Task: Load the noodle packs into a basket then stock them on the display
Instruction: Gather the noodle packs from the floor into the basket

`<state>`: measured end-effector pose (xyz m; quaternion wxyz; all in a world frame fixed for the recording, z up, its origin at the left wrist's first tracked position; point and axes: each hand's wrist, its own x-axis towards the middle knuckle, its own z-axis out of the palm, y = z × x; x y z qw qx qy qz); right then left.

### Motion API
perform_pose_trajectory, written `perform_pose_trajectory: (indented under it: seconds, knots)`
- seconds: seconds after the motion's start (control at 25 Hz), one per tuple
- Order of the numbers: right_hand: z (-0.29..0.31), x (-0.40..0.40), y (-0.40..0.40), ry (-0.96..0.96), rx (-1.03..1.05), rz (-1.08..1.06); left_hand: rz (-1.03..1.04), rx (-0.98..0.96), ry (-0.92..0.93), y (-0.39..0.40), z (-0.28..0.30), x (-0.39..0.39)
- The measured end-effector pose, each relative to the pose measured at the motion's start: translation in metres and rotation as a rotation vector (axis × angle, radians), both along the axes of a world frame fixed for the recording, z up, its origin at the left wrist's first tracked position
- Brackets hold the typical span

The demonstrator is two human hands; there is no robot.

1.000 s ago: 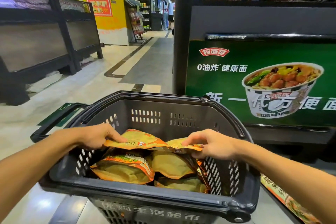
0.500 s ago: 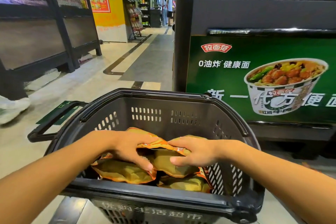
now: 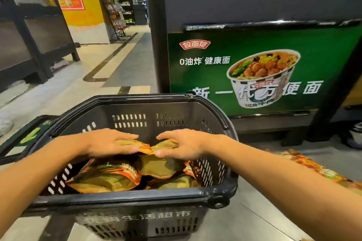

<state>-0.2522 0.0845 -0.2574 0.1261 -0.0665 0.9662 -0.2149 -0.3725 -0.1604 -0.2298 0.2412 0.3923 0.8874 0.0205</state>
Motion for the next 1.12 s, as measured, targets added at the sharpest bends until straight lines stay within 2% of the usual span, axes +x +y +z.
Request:
perform_pose_trajectory:
  seconds: [0.12,0.24,0.4,0.56,0.76,1.0,1.12]
  knots:
    - [0.023,0.013,0.008,0.188,0.189,-0.107,0.086,-0.021,0.251,0.033,0.021,0.009]
    - [0.056,0.040,0.037,0.285,0.315,-0.241,0.093,0.036,0.458,0.071,0.044,0.022]
    - [0.093,0.111,0.116,0.371,0.384,-0.472,0.026,0.162,0.556,0.152,0.075,0.064]
    - [0.092,0.203,0.192,0.381,0.372,-0.755,-0.123,0.254,0.655,0.245,0.079,0.133]
    - [0.029,0.340,0.257,0.196,0.412,-1.038,-0.377,0.233,0.575,0.344,0.030,0.247]
    - [-0.072,0.474,0.286,0.021,0.427,-1.226,-0.570,0.145,0.408,0.430,-0.086,0.332]
    - [-0.124,0.534,0.289,-0.115,0.357,-1.255,-0.672,0.112,0.310,0.468,-0.143,0.379]
